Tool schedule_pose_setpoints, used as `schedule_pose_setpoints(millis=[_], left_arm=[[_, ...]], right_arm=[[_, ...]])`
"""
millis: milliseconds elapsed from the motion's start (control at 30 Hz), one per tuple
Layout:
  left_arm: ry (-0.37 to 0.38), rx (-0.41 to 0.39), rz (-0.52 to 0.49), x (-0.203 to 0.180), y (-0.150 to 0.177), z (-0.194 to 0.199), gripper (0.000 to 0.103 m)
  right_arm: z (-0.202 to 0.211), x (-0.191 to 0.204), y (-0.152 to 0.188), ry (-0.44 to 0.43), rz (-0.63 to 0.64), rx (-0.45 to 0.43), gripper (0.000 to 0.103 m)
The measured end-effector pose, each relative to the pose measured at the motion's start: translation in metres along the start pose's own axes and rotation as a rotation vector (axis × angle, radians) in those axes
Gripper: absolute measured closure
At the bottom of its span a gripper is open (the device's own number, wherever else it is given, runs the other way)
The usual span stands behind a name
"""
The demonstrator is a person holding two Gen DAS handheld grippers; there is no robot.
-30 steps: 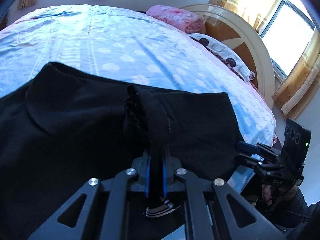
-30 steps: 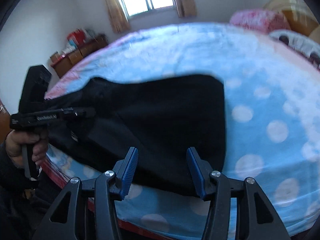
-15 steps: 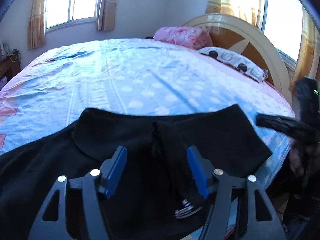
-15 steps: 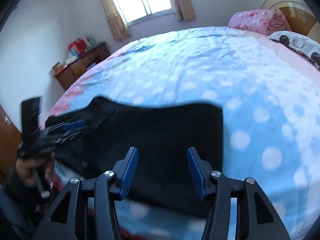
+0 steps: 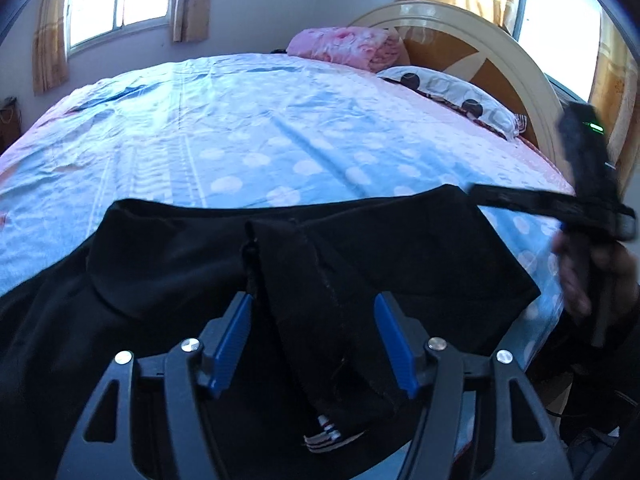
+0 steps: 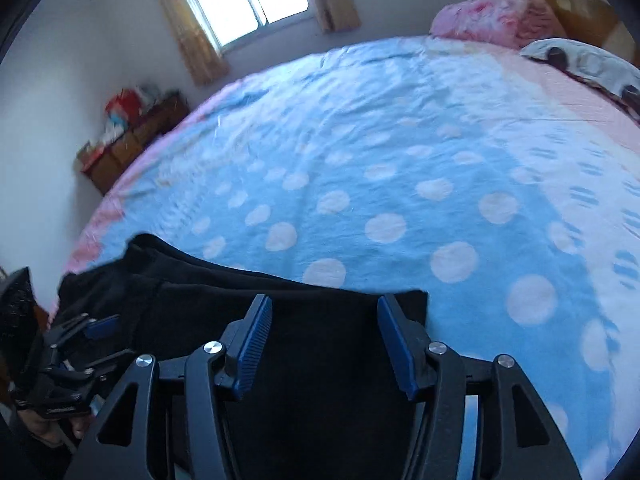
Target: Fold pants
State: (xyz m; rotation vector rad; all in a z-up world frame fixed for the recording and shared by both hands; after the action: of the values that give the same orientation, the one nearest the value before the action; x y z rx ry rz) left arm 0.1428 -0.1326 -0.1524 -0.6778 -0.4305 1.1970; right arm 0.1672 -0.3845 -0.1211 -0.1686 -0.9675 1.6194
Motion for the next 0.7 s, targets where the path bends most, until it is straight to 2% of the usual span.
schedule_pose_setpoints(millis=[100,167,200,233,267,300,333,433,533,600,667,700], left_arm=[[0.051,0.061,0.045,0.002,0.003,-0.018,0.039],[0.069,0.063,0.081,0.004,0.003,-0.024,0.043],[0.067,0.06,0.084,0.005,0.003,-0.023,0.05],[0.043,0.06,0.075,0.006,0.003,-0.024,0.068],[0.018,0.061,0.07,0.009,0.003,-0.025,0.077],[0.017,0.059,0.076,0.012,0.002,-0.024,0.085],[0.041,0.058,0.093,0.014,0.002,-0.022,0.089],[0.036,0.044,0.097,0.016,0.003,-0.014,0.091],[0.023,0.042,0.099,0.019,0.01,-0.008,0.091],[0.023,0.059,0.111,0.023,0.014,-0.012,0.09],[0.02,0.075,0.125,0.024,0.018,-0.016,0.087],[0.019,0.071,0.127,0.025,0.018,-0.016,0.087]], right_arm=[[0.024,0.016,0.021,-0.024,0.023,-0.013,0.045],[0.035,0.023,0.039,-0.021,0.04,0.006,0.045],[0.037,0.025,0.046,-0.016,0.046,0.013,0.045],[0.039,0.028,0.056,-0.015,0.055,0.023,0.045],[0.039,0.028,0.061,-0.017,0.061,0.031,0.045],[0.039,0.029,0.068,-0.014,0.068,0.039,0.045],[0.037,0.029,0.073,0.002,0.075,0.042,0.045],[0.038,0.034,0.074,0.01,0.08,0.017,0.045],[0.043,0.043,0.066,-0.045,0.078,-0.021,0.044],[0.031,0.044,0.073,-0.068,0.077,0.038,0.042],[0.01,0.032,0.089,-0.009,0.083,0.13,0.041],[0.006,0.031,0.094,-0.002,0.105,0.129,0.041]])
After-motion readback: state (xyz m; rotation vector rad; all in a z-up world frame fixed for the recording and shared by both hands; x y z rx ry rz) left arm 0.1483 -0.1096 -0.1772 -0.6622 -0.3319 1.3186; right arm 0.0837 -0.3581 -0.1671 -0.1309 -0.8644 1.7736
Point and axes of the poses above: each gripper's, at about its wrist camera, not at the fingertips, and z roughly against the way its jaws point, x to its left, y to its underside, the point moved 8 cm from there along -z, roughly the way its jaws point, and after that the axes turned 9 degrees about -y, right-handed, at the moved point
